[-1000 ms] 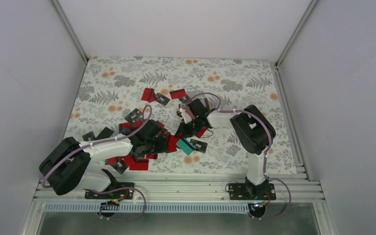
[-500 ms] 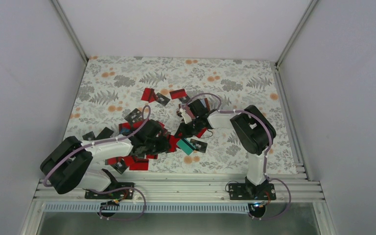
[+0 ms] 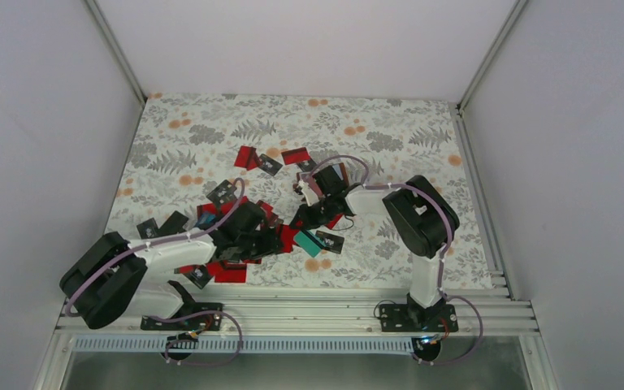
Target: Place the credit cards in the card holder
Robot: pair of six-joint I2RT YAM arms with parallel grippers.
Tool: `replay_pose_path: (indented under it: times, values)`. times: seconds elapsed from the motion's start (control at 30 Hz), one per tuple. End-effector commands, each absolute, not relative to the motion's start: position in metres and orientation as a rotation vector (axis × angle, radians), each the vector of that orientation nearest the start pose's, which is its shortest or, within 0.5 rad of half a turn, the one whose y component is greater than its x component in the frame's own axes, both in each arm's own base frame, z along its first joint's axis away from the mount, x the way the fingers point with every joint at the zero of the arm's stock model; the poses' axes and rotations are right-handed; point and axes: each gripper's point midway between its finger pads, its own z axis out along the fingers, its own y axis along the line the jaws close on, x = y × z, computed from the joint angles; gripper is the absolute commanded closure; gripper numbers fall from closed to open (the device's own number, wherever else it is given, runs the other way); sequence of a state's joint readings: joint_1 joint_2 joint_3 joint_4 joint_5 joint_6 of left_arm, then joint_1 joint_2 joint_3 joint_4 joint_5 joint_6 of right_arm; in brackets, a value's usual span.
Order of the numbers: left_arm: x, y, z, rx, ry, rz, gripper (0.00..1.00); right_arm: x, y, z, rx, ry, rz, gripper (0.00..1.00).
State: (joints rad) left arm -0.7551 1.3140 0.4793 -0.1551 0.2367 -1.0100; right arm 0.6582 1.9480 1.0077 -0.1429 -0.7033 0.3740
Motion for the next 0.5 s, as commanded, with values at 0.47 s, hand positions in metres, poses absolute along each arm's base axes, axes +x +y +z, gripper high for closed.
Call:
replay_pose_path:
  times: [0.47]
  values:
    - [0.188,-0.218,0.038,-0.34,2.807,-0.781,0.53,0.232,0.306,-0.028,-0.568,2.927,1.047,0.95]
